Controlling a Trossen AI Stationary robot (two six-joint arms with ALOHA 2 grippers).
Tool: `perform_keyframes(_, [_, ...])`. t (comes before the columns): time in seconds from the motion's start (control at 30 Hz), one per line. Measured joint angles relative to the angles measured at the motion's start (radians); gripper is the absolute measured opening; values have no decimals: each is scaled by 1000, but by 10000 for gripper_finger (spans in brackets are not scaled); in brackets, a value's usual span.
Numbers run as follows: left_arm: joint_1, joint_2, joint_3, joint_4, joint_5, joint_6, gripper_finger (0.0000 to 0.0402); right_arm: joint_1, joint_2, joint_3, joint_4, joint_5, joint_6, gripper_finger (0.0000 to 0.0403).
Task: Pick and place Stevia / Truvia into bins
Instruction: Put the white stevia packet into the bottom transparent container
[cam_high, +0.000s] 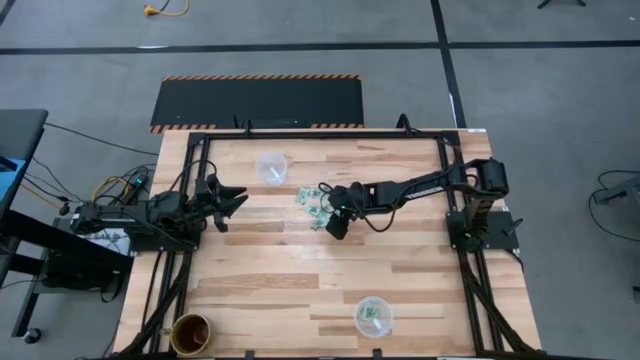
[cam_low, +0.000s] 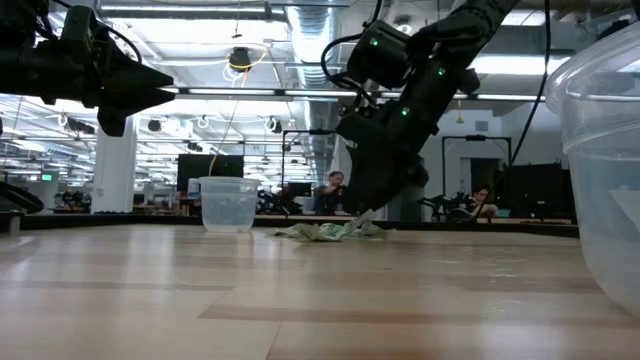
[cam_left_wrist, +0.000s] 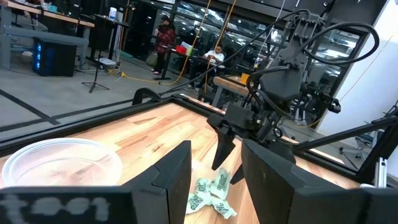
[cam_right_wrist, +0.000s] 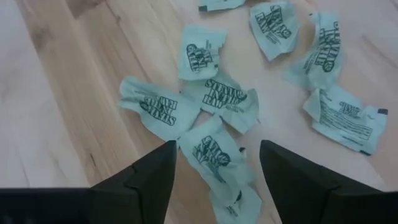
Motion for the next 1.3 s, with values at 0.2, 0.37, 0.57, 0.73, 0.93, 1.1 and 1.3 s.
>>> perform_keyframes(0.2, [0,0,0,0,0,0,130,0,-1,0,-31,3,-9,200])
perform_keyframes(0.37, [0,0,0,0,0,0,130,0,0,0,-69,3,-36,184])
perform_keyframes(0.57, [0,0,0,0,0,0,130,0,0,0,-81,16,-35,160])
perform_keyframes(0.73, [0,0,0,0,0,0,130,0,0,0,-80,18,-35,105])
perform_keyframes(0.93, [0,0,0,0,0,0,130,3,-3,0,-80,-7,-34,27])
perform_keyframes(1.1, [0,0,0,0,0,0,130,9,-18,0,-81,-12,-33,7])
perform_keyframes(1.3, [0,0,0,0,0,0,130,22,-64,-1,-72,-11,-25,2])
